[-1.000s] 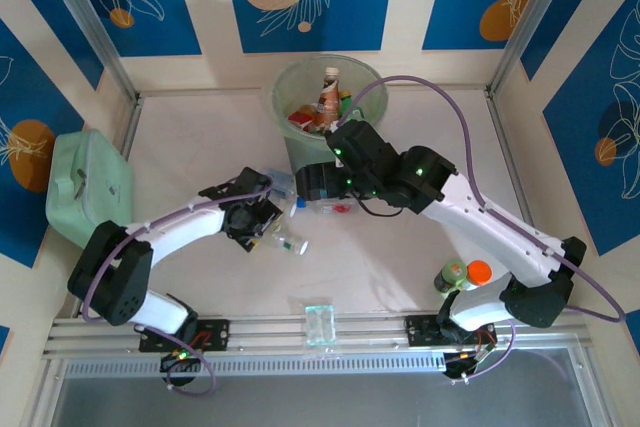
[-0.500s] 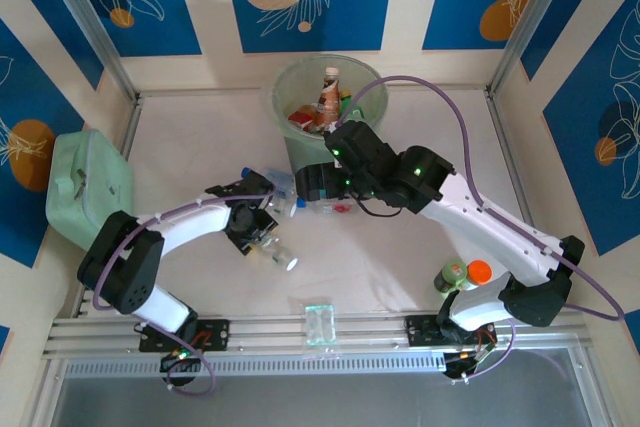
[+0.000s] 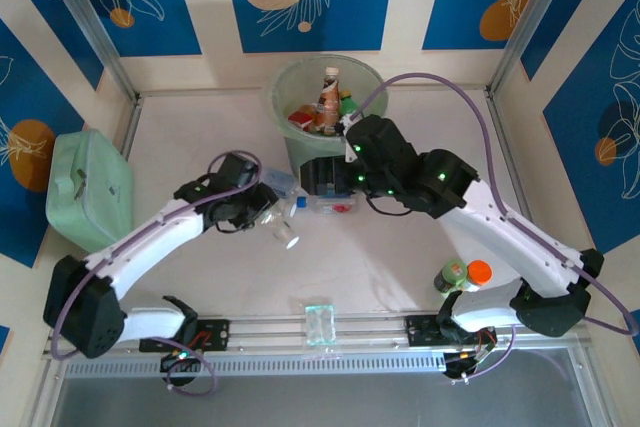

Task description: Put the plastic bottles in the bin

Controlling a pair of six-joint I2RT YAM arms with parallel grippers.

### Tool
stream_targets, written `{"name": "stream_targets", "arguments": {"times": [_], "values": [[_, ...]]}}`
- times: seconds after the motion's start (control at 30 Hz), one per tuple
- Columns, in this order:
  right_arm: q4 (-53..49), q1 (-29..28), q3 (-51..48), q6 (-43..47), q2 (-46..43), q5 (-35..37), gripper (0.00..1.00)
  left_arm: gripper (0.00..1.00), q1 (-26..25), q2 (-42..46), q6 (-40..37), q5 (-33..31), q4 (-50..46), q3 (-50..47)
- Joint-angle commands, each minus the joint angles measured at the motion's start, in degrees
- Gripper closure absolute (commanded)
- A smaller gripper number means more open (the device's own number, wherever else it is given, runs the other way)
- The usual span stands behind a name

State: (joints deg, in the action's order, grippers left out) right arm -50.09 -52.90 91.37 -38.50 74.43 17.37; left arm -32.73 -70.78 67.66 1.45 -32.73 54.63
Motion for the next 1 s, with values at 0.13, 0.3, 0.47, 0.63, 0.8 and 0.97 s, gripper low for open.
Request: {"name": "stream_targets", "arguments": {"times": [0.13, 0.3, 0.47, 0.63, 0.8, 0.97], "values": [[5.74, 2.34, -0.79, 0.08, -0.51, -15.93, 0.10, 0.50, 4.96, 7.02, -11.08, 12.86, 13.86, 7.41], [5.63, 2.65, -0.27, 0.18, 1.72, -20.05, 0.11, 0.50, 8.90, 8.55, -11.10, 23.63, 24.64, 7.58], [5.62, 2.72, 0.42, -0.77, 3.77, -21.99, 0.11, 0.51, 10.93, 8.09, 0.50, 34.65, 48.51, 1.51], [5.77, 2.91, 1.84, -0.63, 4.48, -21.93, 0.11, 0.52, 11.20, 6.48, 6.11, 39.05, 59.25, -0.47], [5.10, 3.03, 3.02, -0.25, 5.26, -21.25, 0.11, 0.52, 11.29, 4.69, 9.99, 43.27, 65.70, -0.82], [5.86, 3.26, 3.14, -0.52, 5.31, -21.21, 0.21, 0.53, 11.28, 2.13, 14.92, 46.65, 73.22, -1.49]]}}
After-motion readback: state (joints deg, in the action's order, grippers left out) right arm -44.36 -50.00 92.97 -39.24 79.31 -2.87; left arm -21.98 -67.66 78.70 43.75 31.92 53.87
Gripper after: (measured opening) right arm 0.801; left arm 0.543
